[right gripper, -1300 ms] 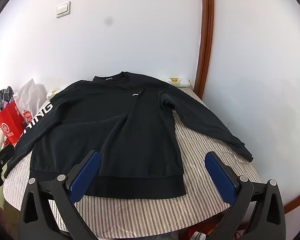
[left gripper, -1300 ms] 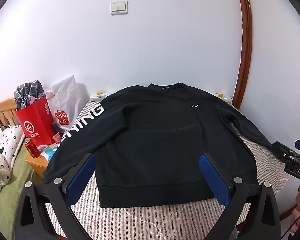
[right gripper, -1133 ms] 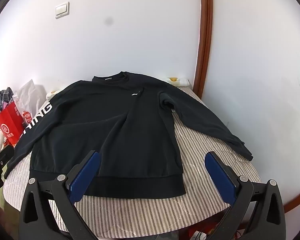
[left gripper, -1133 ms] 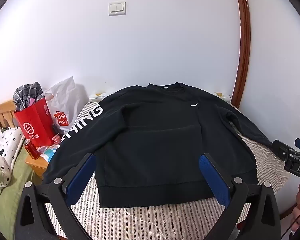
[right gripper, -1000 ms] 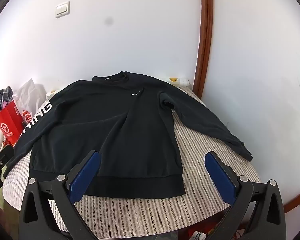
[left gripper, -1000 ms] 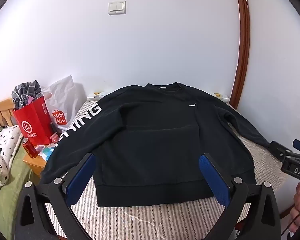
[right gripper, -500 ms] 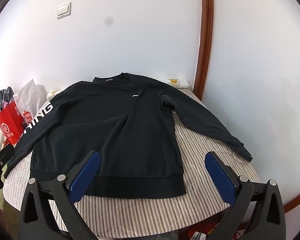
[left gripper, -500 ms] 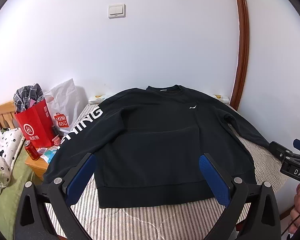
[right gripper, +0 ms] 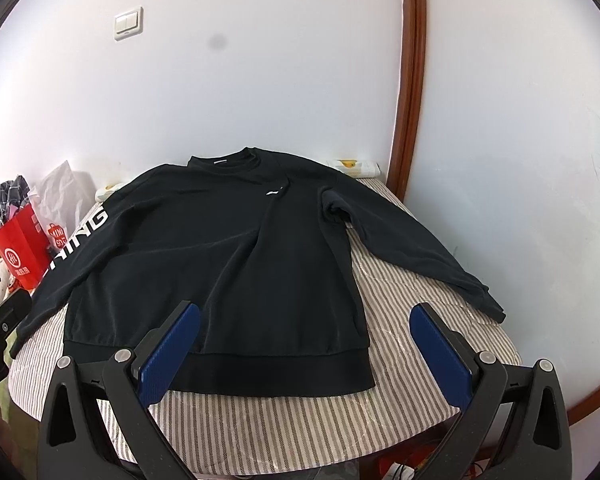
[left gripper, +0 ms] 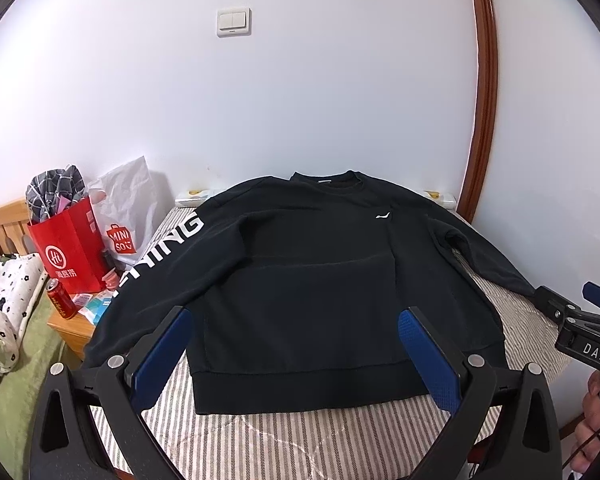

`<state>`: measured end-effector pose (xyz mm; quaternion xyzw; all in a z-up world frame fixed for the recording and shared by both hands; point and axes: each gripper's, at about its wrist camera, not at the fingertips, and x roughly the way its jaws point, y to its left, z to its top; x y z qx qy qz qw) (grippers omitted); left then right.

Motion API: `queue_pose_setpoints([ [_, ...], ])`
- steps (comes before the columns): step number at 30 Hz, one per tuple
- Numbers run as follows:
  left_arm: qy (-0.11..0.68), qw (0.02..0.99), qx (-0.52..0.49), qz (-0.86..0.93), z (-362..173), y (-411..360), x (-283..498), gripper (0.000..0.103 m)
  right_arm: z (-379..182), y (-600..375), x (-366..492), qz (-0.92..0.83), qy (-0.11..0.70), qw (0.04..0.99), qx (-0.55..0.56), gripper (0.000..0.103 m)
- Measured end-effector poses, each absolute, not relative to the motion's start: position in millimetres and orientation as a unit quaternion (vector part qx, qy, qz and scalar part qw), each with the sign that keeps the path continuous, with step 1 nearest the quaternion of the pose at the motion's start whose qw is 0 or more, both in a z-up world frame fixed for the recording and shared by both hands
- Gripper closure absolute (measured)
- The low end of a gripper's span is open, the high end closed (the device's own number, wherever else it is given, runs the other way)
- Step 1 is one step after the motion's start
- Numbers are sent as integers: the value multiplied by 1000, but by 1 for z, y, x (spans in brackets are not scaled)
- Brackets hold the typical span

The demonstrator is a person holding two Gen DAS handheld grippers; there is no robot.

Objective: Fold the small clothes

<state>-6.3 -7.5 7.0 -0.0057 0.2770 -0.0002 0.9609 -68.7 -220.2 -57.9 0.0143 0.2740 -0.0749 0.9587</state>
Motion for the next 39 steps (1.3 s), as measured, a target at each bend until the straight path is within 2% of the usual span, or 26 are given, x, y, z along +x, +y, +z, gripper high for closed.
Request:
queue_pose_setpoints([
  [39, 270, 962, -26, 11, 14, 11, -12, 0, -57, -214, -79, -69, 266, 962, 11, 0],
])
